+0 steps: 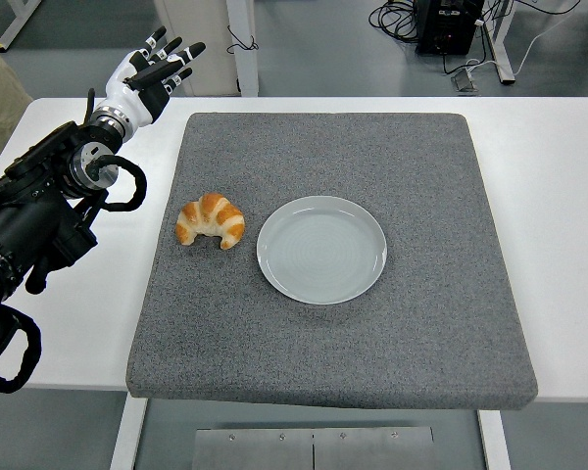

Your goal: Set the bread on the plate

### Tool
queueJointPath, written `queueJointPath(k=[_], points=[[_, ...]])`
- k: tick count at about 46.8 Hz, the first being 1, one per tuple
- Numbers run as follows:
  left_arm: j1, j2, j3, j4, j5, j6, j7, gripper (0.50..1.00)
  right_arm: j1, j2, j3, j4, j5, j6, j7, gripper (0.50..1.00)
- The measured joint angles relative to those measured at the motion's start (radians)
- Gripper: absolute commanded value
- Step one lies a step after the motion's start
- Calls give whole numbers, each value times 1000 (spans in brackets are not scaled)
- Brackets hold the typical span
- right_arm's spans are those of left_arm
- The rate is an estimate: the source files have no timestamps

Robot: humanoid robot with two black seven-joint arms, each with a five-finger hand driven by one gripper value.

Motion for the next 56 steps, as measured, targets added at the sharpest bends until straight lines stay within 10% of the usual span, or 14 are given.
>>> queueJointPath(k=[37, 56], points=[[-17, 14, 2, -20, 10, 3, -9, 971, 0, 0, 0, 0, 0, 0, 0, 1000], [-9, 173, 126, -346, 19, 154, -6, 971, 0, 0, 0, 0, 0, 0, 0, 1000]])
